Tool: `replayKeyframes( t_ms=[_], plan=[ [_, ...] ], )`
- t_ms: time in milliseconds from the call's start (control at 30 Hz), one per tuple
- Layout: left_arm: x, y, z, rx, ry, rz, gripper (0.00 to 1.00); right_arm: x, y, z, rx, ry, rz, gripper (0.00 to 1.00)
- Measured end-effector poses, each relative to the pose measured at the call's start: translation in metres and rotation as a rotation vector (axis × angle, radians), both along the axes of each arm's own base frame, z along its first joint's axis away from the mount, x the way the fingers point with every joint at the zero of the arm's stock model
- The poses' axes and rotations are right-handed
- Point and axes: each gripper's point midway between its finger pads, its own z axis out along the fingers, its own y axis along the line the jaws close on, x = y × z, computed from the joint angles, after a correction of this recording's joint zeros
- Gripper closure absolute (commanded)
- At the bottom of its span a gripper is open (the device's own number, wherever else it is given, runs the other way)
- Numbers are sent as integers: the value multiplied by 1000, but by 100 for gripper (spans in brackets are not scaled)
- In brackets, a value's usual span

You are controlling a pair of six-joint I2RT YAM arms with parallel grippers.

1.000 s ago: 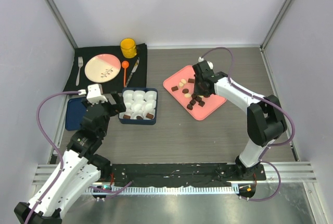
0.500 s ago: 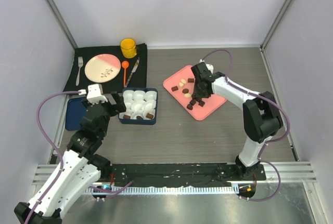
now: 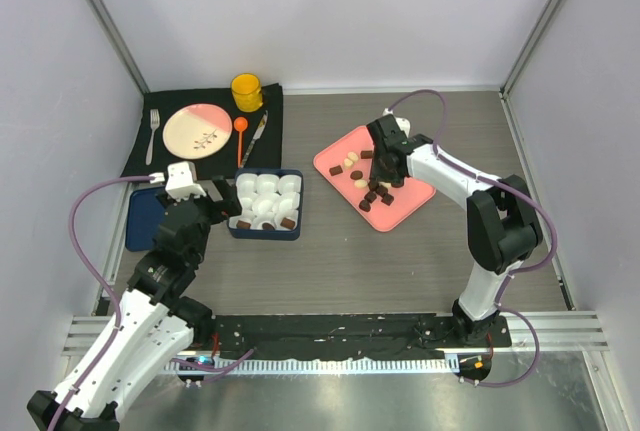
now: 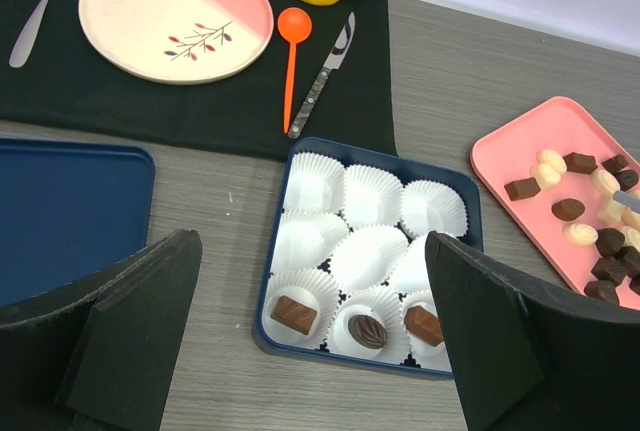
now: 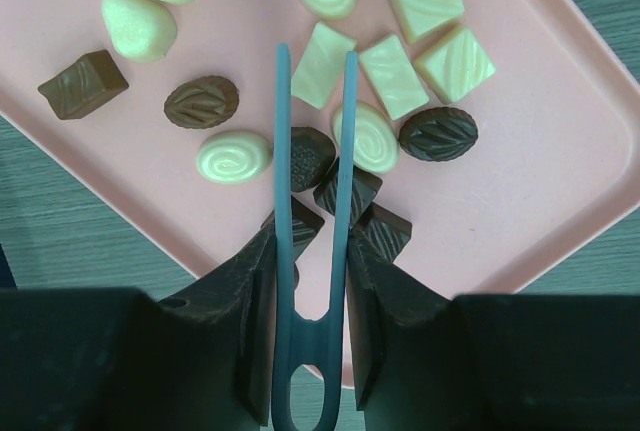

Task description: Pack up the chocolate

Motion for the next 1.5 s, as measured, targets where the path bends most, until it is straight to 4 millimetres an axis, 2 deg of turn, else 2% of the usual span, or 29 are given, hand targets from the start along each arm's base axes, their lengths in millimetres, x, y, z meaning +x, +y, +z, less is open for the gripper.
replayKeyframes(
  t_ms=[367, 1000, 1100, 1200, 1300, 1500],
  plan=[
    [0, 0, 1, -1, -2, 1, 0, 2, 0, 1, 15, -6, -38, 66],
    [0, 2, 2, -3, -7, 6, 0, 2, 7, -17, 31, 46, -48, 66],
    [0, 2, 2, -3, -6, 6, 0, 3, 9, -18, 32, 50, -41, 71],
    [0, 2, 2, -3, -7, 6, 0, 3, 9, -18, 26, 53, -27, 82],
    [0, 2, 2, -3, -6, 6, 0, 4, 9, -16, 19, 53, -7, 88],
    [0, 2, 2, -3, -7, 6, 0, 1, 7, -15, -12, 57, 42, 91]
  ],
)
